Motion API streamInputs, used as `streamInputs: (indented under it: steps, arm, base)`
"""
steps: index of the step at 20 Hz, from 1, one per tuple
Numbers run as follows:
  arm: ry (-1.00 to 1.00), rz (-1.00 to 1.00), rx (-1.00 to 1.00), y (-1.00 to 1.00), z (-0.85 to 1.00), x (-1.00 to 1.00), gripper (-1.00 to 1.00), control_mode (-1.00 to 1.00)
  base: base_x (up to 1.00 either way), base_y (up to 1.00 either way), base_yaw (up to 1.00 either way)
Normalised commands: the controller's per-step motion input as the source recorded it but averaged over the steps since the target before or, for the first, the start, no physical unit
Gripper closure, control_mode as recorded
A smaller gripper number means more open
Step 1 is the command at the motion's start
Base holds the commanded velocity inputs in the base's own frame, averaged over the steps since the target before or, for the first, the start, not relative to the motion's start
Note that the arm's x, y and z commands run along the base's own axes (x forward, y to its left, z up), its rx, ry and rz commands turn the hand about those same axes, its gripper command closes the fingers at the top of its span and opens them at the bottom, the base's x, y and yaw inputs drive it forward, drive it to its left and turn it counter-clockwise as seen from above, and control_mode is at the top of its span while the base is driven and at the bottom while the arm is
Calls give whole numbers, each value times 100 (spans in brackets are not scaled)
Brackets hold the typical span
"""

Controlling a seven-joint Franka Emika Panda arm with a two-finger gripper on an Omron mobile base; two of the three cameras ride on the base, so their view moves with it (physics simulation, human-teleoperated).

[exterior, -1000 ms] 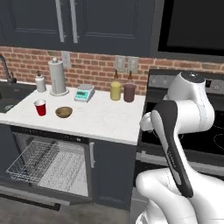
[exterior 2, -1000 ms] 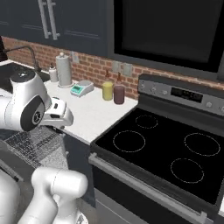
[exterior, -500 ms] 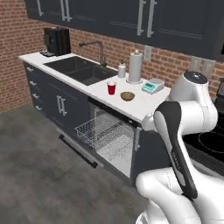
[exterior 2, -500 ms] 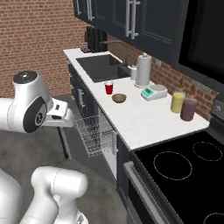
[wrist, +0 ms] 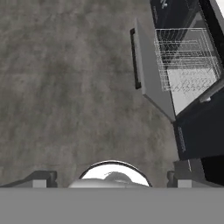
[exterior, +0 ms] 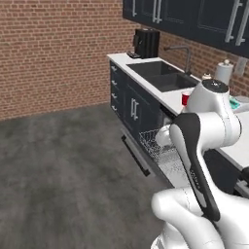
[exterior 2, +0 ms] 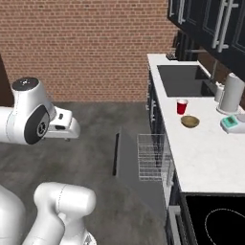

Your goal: Pick up the cup and bowl from the counter, place them in the dishwasher, and close the dishwasher door.

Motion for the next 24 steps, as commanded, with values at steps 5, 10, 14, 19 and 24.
streamInputs:
  steps: [5,10,14,19,24]
  arm:
    - [0,0,0,0,0,0,-100,100]
    - [0,0,0,0,0,0,-100,100]
    - [0,0,0,0,0,0,-100,100]
    - [0,0,0,0,0,0,-100,100]
    - [0,0,0,0,0,0,-100,100]
  base:
    - [46,-35,26]
    - [56,0,13]
    - [6,-28,0]
    - [3,-77,-1]
    - [51,-83,-9]
